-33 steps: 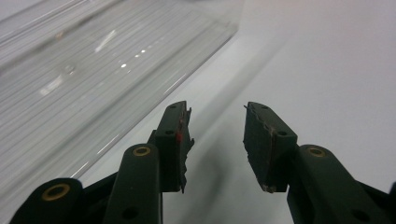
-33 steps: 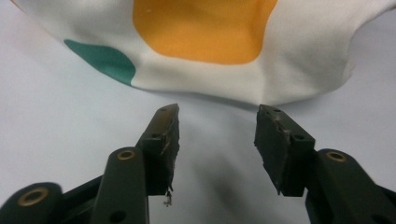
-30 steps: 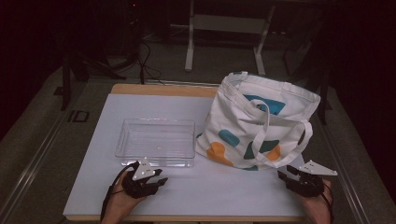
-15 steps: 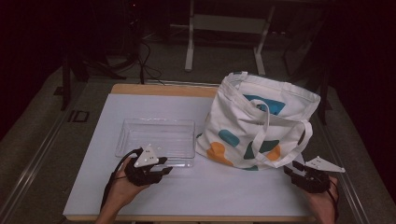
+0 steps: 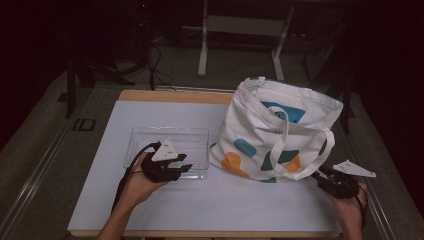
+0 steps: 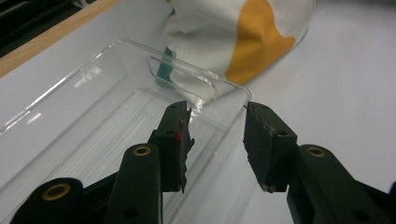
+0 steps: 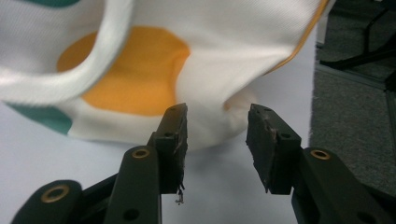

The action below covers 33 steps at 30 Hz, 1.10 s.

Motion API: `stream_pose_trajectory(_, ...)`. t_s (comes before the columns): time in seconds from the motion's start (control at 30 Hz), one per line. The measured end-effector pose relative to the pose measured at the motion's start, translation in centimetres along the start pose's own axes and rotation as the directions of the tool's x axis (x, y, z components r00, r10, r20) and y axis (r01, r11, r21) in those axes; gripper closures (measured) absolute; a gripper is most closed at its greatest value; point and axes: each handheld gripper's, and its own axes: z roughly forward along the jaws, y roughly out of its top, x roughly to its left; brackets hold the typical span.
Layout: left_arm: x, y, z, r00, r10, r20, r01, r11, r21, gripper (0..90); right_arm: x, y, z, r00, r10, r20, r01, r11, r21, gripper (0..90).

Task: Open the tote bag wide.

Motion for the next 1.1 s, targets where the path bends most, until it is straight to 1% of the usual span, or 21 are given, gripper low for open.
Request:
stream_pose_trajectory(0.1, 0.5, 0.5, 0.3, 1.0000, -0.005, 0.006, 0.005, 1.0000, -0.002, 60.2, -0.5, 0.4, -0.1, 0.9999, 0.004, 0.014, -0.003, 1.000, -0.007, 58.2)
stream_pose_trajectory(0.23, 1.1, 1.2, 0.6, 0.9999, -0.009, 0.014, 0.009, 0.9999, -0.006, 60.3, -1.1, 0.9, 0.0, 0.9993, 0.022, 0.030, -0.022, 0.999, -0.023, 57.9)
stream_pose_trajectory(0.3, 1.3, 1.5, 0.8, 0.9998, -0.008, 0.016, 0.009, 0.9999, -0.008, 60.2, -1.3, 1.4, 0.1, 0.9991, 0.038, 0.020, -0.037, 0.998, -0.042, 57.9)
stream_pose_trajectory(0.4, 1.6, 2.0, 1.0, 0.9999, -0.004, 0.016, 0.004, 1.0000, -0.008, 60.2, -1.6, 2.1, 0.0, 0.9986, 0.049, 0.019, -0.047, 0.997, -0.065, 57.9)
stream_pose_trajectory(0.43, 1.6, 2.1, 1.0, 0.9999, 0.000, 0.015, 0.000, 1.0000, -0.006, 60.1, -1.7, 2.4, 0.0, 0.9980, 0.060, 0.019, -0.058, 0.996, -0.074, 57.5)
stream_pose_trajectory(0.47, 1.7, 2.2, 1.1, 0.9998, -0.004, 0.018, 0.004, 1.0000, -0.008, 60.0, -1.8, 2.6, 0.1, 0.9980, 0.059, 0.022, -0.057, 0.995, -0.079, 56.5)
stream_pose_trajectory(0.53, 1.8, 2.2, 1.3, 0.9999, -0.006, 0.016, 0.006, 1.0000, -0.008, 59.9, -2.2, 3.0, 0.3, 0.9966, 0.081, 0.017, -0.079, 0.993, -0.088, 55.4)
stream_pose_trajectory(0.57, 1.9, 2.2, 1.4, 0.9997, -0.013, 0.022, 0.014, 0.9999, -0.009, 59.9, -2.4, 3.1, 0.4, 0.9963, 0.085, 0.015, -0.083, 0.993, -0.090, 54.7)
stream_pose_trajectory(0.7, 2.2, 2.3, 1.7, 0.9996, -0.016, 0.025, 0.016, 0.9999, 0.001, 59.5, -3.1, 3.7, 1.0, 0.9929, 0.118, -0.013, -0.119, 0.988, -0.097, 50.1)
stream_pose_trajectory(0.73, 2.2, 2.4, 1.8, 0.9996, -0.013, 0.024, 0.013, 0.9999, 0.003, 59.4, -3.2, 3.9, 1.1, 0.9921, 0.123, -0.023, -0.125, 0.987, -0.100, 49.8)
stream_pose_trajectory(0.8, 2.2, 2.4, 1.8, 0.9996, -0.013, 0.024, 0.013, 0.9999, 0.003, 59.3, -3.2, 4.0, 1.2, 0.9915, 0.127, -0.025, -0.129, 0.986, -0.101, 49.4)
stream_pose_trajectory(0.87, 2.5, 2.9, 2.0, 0.9996, -0.006, 0.026, 0.006, 1.0000, 0.007, 58.6, -3.4, 4.4, 1.7, 0.9900, 0.137, -0.035, -0.139, 0.986, -0.094, 48.7)
stream_pose_trajectory(1.0, 2.7, 3.4, 2.3, 0.9994, -0.010, 0.034, 0.010, 0.9999, 0.002, 58.1, -3.5, 4.7, 2.1, 0.9863, 0.157, -0.052, -0.161, 0.983, -0.089, 48.5)
stream_pose_trajectory(1.1, 2.9, 4.1, 2.5, 0.9991, -0.010, 0.041, 0.010, 1.0000, 0.000, 57.0, -3.8, 4.8, 2.4, 0.9804, 0.183, -0.072, -0.189, 0.978, -0.083, 47.7)
